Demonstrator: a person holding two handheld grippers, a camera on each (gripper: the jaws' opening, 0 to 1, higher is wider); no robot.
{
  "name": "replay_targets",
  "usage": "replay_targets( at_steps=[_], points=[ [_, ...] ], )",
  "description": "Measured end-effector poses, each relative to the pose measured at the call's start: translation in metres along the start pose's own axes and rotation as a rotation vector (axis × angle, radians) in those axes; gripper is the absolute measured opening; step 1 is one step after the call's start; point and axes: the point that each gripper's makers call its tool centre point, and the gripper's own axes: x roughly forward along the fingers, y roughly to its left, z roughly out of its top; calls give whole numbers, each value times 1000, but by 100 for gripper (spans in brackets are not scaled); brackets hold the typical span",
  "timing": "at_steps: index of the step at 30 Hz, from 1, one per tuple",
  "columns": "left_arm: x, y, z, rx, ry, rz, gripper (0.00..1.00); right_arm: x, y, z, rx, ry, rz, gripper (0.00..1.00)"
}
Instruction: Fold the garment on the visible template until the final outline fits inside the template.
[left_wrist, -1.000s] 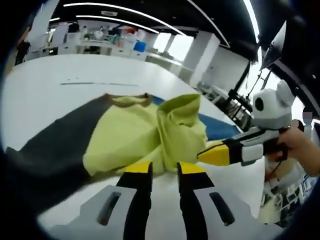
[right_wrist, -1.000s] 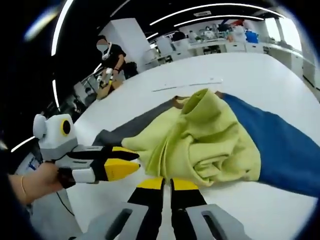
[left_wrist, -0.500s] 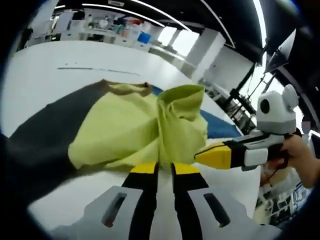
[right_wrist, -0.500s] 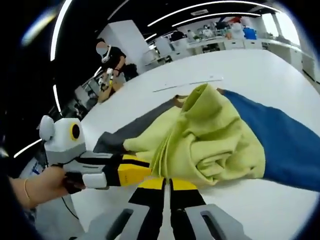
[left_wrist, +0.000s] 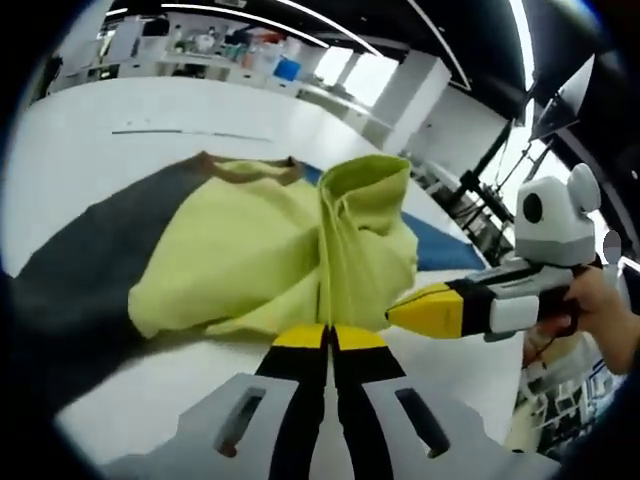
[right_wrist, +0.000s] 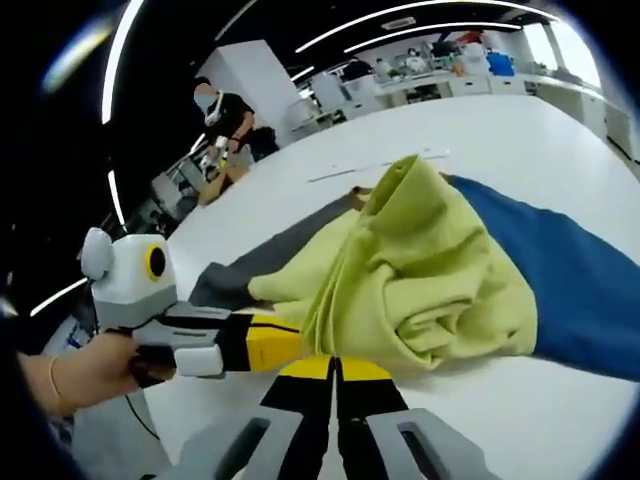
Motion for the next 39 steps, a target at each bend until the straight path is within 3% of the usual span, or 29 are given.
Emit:
replay_targets(
  at_steps=[18, 31, 39],
  points=[
    [-34, -3, 17, 35, -44, -1, 0, -23, 2, 5, -13, -10, 16, 0],
    [-76, -3, 27, 73, -61, 8, 0, -66, -7, 9, -64, -38, -8, 0],
    [-103, 3, 21, 92, -52, 33, 0, -88, -14, 1, -79, -41, -29, 0]
  ],
)
